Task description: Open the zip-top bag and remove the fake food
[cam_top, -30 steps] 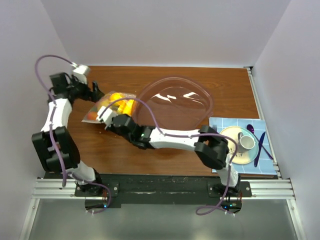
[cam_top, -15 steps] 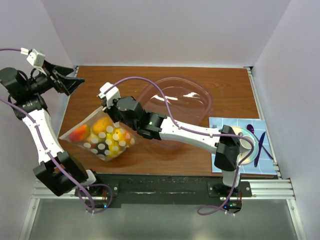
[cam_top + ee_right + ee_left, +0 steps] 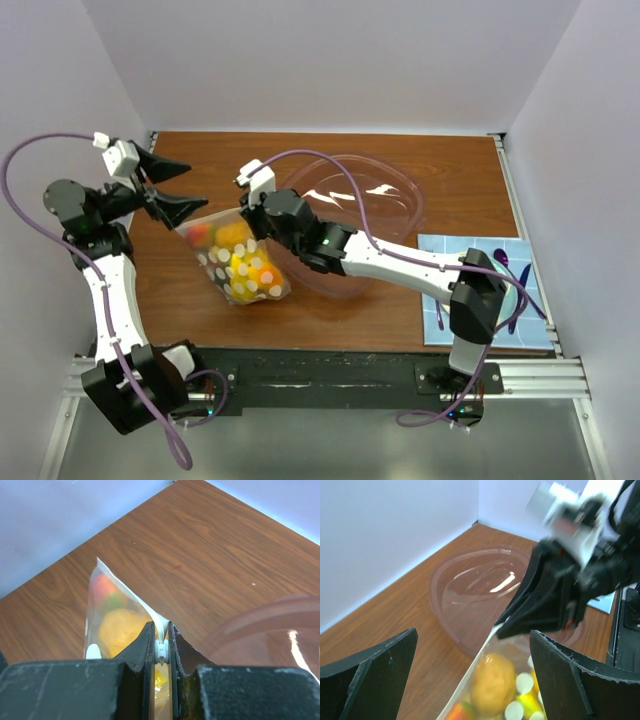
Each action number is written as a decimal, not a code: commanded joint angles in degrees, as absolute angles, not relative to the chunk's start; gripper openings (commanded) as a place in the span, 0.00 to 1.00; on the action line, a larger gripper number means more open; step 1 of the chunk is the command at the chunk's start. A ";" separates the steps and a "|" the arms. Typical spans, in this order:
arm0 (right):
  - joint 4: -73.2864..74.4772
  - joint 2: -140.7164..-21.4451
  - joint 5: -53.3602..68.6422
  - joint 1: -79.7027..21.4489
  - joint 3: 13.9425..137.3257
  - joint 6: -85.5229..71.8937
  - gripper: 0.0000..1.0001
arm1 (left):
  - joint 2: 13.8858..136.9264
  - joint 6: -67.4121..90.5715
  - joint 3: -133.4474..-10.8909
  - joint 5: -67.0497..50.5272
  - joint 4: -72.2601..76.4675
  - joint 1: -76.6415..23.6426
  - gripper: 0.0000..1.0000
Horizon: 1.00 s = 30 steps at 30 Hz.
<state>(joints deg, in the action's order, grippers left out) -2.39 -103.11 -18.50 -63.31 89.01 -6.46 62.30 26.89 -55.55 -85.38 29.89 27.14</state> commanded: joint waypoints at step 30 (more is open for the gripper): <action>2.20 -84.20 -12.92 -63.37 80.60 -7.30 0.00 | 70.46 -56.33 -60.37 -67.51 -48.94 -2.72 0.49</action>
